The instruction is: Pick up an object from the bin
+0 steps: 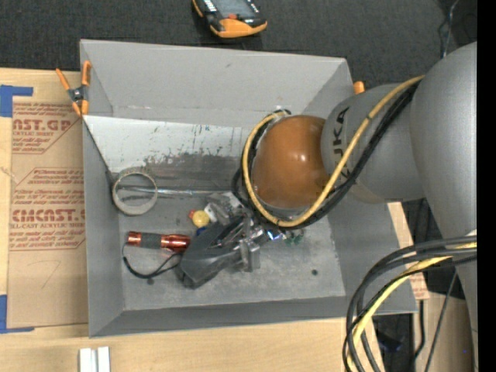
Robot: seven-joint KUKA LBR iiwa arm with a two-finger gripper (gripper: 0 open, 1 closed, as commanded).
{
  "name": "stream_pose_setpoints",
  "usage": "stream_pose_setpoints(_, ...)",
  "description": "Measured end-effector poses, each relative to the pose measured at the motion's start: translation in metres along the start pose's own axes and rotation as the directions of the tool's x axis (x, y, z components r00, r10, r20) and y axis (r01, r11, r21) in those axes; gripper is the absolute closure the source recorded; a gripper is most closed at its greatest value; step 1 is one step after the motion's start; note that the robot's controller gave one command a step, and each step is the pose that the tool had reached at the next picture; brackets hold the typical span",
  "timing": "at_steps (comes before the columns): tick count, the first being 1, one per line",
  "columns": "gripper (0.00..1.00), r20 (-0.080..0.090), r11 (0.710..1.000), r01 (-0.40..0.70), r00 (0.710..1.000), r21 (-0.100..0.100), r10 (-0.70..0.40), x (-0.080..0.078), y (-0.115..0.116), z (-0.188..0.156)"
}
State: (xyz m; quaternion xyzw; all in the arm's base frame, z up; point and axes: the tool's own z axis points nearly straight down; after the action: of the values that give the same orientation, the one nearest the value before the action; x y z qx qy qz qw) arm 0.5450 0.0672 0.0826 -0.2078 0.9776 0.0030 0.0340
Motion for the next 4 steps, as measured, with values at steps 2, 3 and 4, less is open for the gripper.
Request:
stream_pose_setpoints(2, 1.0, 0.016, 1.0, -0.001, 1.0, 0.002, 0.001, -0.011, 0.002, -0.001)
stream_pose_setpoints(3, 1.0, 0.0, 1.0, 0.001, 1.0, -0.003, -0.001, -0.008, 0.004, -0.026)
stream_pose_setpoints(4, 1.0, 0.007, 1.0, 0.0, 1.0, -0.002, 0.0, -0.011, 0.004, -0.058)
